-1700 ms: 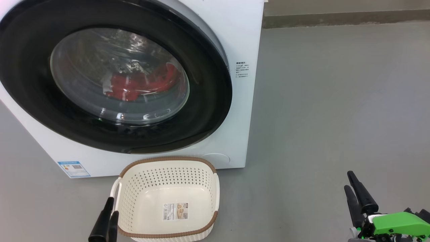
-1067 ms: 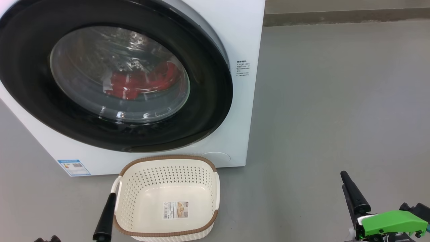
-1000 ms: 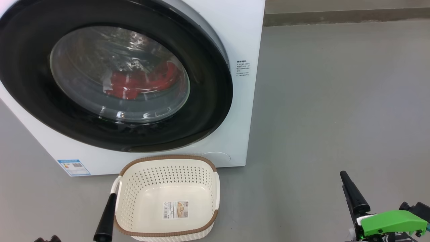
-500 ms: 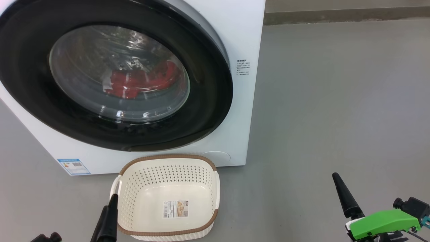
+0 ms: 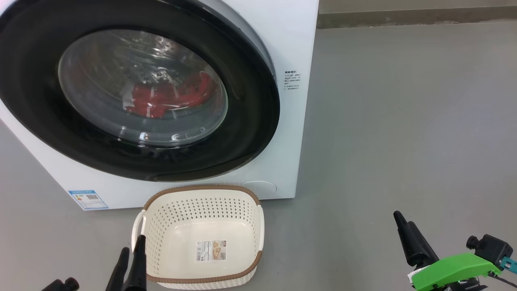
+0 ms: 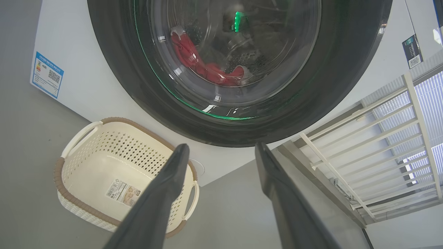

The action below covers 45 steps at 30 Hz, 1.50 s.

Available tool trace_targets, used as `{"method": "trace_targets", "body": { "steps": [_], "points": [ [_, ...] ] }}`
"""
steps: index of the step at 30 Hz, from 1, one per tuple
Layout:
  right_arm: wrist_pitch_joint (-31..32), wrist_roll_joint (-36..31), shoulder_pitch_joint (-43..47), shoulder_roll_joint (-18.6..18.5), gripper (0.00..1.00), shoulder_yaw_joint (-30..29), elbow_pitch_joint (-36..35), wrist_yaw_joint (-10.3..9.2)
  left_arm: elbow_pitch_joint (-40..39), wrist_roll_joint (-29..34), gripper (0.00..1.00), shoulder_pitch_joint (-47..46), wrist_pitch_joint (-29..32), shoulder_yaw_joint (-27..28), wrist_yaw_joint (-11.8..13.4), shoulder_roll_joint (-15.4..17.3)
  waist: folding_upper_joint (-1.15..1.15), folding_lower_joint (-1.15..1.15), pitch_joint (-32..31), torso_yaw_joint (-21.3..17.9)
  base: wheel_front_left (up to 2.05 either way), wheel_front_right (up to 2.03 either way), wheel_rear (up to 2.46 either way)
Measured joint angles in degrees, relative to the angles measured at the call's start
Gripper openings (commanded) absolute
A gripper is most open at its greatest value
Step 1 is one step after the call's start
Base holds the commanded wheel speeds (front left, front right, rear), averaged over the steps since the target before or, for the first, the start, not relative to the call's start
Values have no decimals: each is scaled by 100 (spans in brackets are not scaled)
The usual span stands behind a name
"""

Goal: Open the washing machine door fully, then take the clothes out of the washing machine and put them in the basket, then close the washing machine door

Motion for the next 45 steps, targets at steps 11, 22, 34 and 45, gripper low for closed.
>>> {"method": "trace_targets", "body": {
  "steps": [11, 22, 34, 45],
  "points": [
    [-181, -676, 0, -79, 100, 203, 21, 0, -81, 755, 100, 36, -183, -29, 5, 11, 0, 0, 3, 11, 0, 0, 0],
    [-354, -1158, 0, -192, 100, 369, 27, 0, -185, 1472, 100, 126, -355, -52, 47, 18, 0, 0, -20, 13, 0, 0, 0],
    [-572, -1822, 26, -236, 100, 361, 22, 0, -258, 2262, 100, 241, -557, -52, 56, 38, 0, 0, -36, -8, 0, 0, 0],
    [-751, -2383, 52, -269, 100, 358, 8, 0, -280, 2875, 100, 258, -732, -53, 103, 59, 0, 0, -15, -17, 0, 0, 0]
  ]
}}
